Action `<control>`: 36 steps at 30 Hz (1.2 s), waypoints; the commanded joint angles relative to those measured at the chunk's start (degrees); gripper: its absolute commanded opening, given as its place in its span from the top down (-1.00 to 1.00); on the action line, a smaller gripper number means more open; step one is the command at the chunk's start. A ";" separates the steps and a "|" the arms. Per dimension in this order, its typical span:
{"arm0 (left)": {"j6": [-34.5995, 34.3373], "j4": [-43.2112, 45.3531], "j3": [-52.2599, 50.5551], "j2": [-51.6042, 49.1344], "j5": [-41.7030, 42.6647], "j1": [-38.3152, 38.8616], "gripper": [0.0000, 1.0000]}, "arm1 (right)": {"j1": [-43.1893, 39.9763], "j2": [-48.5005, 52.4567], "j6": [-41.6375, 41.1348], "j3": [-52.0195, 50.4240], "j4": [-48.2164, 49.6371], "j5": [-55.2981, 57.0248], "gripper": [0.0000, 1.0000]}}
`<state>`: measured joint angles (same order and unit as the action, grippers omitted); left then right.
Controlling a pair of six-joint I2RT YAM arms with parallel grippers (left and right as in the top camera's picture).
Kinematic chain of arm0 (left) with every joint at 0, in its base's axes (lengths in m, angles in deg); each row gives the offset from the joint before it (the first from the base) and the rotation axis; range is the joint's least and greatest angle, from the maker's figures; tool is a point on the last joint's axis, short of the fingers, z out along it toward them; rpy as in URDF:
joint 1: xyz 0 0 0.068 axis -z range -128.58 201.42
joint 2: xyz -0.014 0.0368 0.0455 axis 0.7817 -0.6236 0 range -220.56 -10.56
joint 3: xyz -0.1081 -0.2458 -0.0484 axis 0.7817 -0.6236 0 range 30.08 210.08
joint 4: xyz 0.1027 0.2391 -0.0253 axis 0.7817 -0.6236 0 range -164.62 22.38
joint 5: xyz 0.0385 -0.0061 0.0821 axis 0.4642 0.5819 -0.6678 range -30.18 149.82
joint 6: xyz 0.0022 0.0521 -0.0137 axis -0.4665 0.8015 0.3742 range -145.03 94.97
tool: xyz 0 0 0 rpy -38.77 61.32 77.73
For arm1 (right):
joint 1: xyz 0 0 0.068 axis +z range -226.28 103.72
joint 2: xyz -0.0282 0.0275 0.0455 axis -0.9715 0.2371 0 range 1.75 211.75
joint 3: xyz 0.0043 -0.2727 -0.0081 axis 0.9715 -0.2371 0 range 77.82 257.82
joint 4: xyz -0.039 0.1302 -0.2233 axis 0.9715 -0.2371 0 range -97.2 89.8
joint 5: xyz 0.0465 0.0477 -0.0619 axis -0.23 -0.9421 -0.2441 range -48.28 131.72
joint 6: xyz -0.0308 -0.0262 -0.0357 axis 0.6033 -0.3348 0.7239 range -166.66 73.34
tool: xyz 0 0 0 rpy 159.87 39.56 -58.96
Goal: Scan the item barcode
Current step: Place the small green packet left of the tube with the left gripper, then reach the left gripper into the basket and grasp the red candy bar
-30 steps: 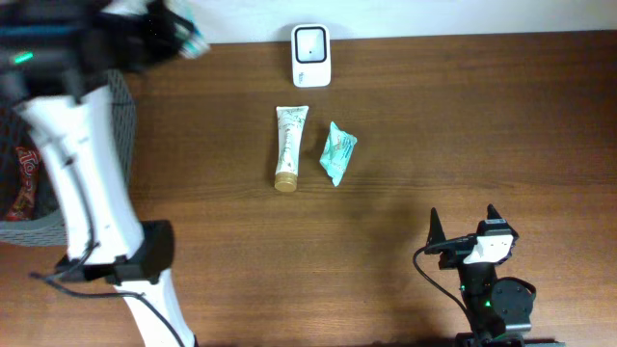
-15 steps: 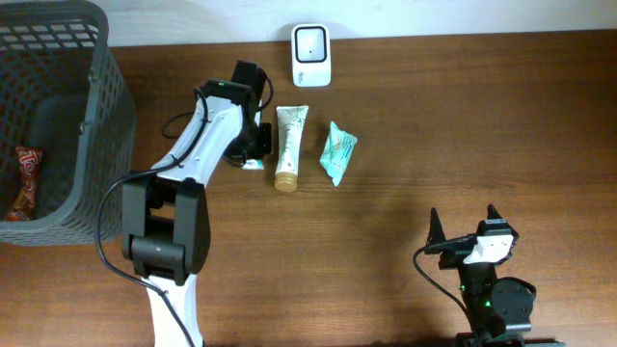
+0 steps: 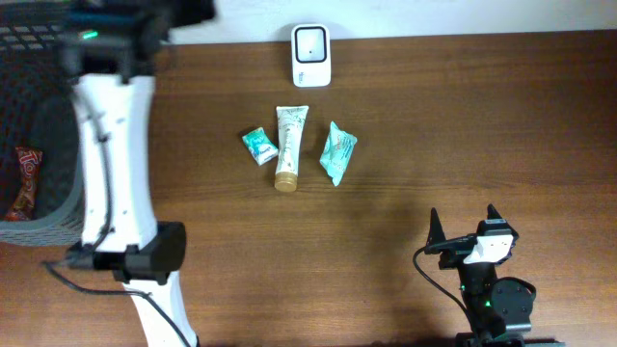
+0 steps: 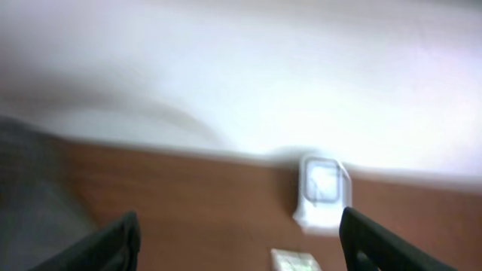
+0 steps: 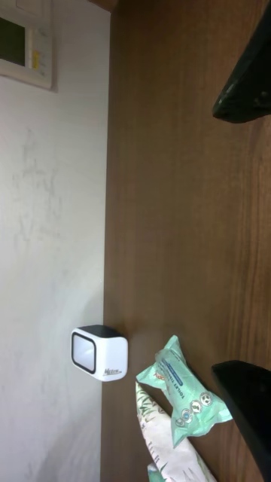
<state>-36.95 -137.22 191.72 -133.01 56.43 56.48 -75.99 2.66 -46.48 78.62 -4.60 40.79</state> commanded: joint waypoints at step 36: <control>42.86 37.24 -68.83 -1.09 -12.17 -41.77 -0.25 | -0.37 -0.39 -0.22 -0.48 -0.11 0.70 -0.97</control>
<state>5.43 -100.79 123.46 -132.40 43.18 15.61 -76.01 2.66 -46.50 78.62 -4.60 40.79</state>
